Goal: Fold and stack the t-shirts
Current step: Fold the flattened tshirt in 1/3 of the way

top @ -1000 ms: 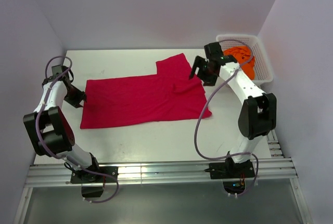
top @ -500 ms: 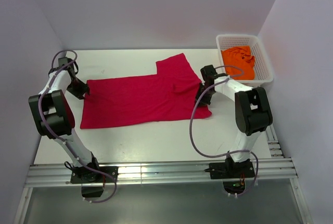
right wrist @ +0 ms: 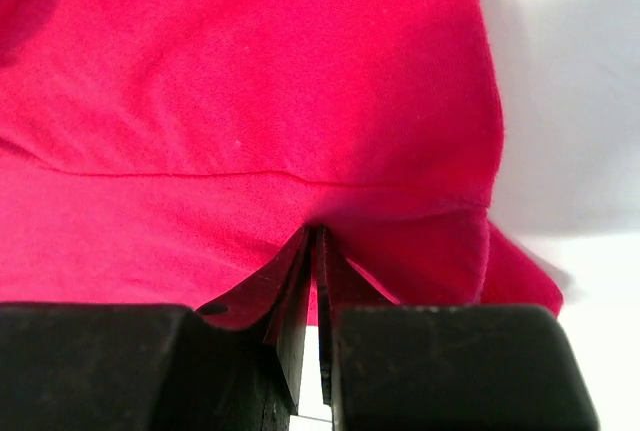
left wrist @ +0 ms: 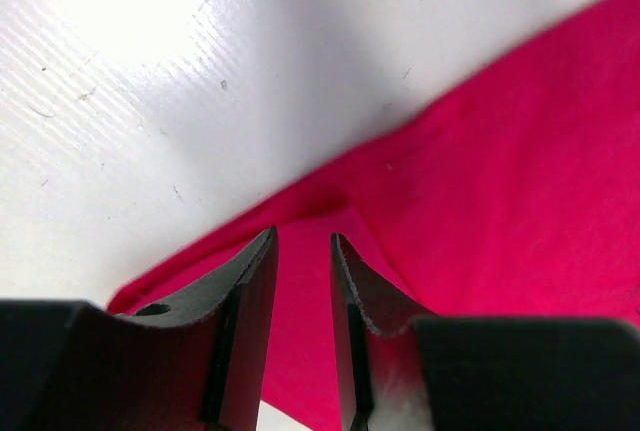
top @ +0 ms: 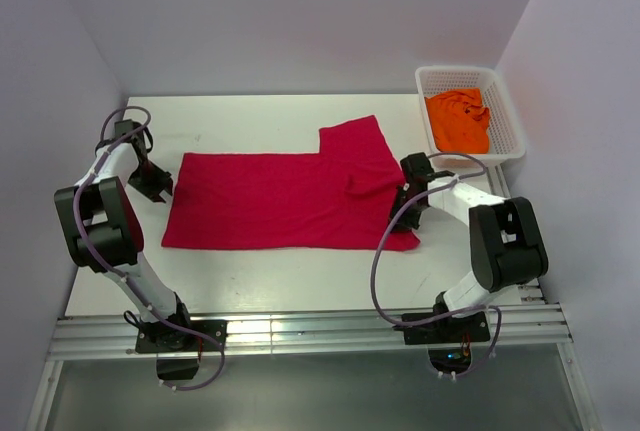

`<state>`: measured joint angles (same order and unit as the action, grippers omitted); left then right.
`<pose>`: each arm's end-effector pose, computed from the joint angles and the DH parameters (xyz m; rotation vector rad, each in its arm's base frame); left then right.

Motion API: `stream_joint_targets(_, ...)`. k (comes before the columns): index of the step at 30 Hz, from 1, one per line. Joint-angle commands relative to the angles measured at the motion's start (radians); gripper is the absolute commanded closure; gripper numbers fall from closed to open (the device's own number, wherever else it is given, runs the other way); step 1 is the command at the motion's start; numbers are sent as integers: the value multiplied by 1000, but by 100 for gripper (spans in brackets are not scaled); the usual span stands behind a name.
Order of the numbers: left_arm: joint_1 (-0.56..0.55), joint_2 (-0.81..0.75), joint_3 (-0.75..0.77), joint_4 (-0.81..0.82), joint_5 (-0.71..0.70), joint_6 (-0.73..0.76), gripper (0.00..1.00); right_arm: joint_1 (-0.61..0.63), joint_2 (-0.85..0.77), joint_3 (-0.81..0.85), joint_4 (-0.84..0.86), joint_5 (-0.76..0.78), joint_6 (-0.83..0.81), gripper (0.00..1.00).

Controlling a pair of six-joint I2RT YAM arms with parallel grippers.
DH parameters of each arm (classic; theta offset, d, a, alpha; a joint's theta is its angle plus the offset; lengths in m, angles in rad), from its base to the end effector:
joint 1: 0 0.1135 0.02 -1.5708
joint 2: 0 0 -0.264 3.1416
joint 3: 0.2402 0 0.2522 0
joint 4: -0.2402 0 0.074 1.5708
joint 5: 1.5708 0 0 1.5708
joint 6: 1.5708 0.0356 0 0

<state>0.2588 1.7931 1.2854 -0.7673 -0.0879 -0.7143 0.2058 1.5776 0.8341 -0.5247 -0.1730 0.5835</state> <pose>0.3408 0.0934 0.1996 -1.3414 2.4962 0.0261 0.2682 0.0622 0.1517 0.5071 2.8572 0.4024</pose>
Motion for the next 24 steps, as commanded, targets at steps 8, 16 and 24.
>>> stream_joint_targets(8,-3,-21,40,19,25,-53,67,-74,-47,58,-195,171,-36,83)
stream_joint_targets(16,-3,14,198,112,135,-134,66,-75,111,593,-313,119,-37,32)
stream_joint_targets(24,-3,172,371,129,223,-160,66,-80,591,1329,-486,132,-94,26)
